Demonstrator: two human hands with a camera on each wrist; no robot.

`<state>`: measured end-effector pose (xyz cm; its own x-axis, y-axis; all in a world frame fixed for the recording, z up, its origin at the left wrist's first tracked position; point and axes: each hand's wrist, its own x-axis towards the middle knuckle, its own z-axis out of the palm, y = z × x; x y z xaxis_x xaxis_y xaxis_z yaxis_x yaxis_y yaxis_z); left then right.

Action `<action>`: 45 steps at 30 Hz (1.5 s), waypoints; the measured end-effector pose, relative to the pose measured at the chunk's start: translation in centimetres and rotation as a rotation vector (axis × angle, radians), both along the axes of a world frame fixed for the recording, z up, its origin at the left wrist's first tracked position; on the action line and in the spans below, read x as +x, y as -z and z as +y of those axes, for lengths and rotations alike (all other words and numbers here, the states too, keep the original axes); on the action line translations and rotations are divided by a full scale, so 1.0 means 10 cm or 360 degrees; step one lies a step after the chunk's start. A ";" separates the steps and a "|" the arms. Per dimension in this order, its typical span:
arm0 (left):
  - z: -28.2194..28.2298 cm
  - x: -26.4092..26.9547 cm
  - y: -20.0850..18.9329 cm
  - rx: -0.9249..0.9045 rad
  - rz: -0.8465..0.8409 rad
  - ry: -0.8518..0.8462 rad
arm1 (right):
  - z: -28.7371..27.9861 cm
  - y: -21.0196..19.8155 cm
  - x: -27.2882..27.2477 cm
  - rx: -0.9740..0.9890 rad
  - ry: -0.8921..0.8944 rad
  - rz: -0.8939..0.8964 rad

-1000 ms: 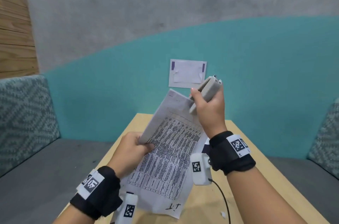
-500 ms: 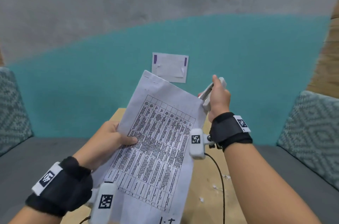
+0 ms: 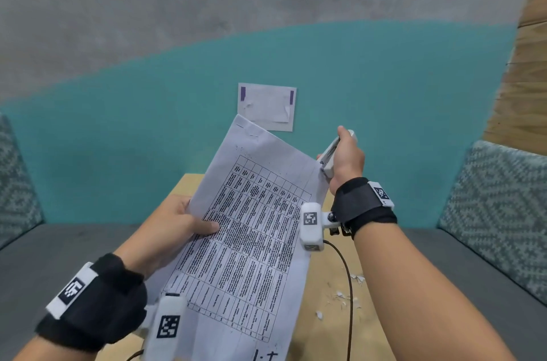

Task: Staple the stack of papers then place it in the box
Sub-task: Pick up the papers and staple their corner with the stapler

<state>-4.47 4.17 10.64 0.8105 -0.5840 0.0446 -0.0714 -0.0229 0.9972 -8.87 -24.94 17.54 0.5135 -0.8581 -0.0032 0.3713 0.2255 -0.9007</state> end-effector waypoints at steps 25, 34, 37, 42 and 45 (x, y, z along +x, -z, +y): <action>0.04 0.11 0.00 0.0178 -0.0084 -0.0202 | -0.10 0.29 0.14 0.0058 0.0214 -0.0173; 0.23 0.38 0.05 0.0158 -0.0229 -0.0608 | 0.16 1.45 0.08 -0.0404 -0.0570 0.0886; 0.22 0.47 0.08 0.0087 -0.0233 -0.0642 | 0.42 1.76 0.10 -0.0616 -0.0870 0.1161; 0.17 0.51 0.07 -0.0059 -0.0266 -0.0752 | 0.69 1.96 0.12 -0.0675 -0.1073 0.1382; 0.17 0.56 0.08 -0.0118 -0.0289 -0.0788 | 0.73 2.04 0.15 -0.0744 -0.1090 0.1474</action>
<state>1.15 5.86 9.84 0.9638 -0.1232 0.2365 -0.2416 -0.0275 0.9700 -7.35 -17.59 -2.86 0.8234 -0.4307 -0.3694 -0.5142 -0.2912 -0.8067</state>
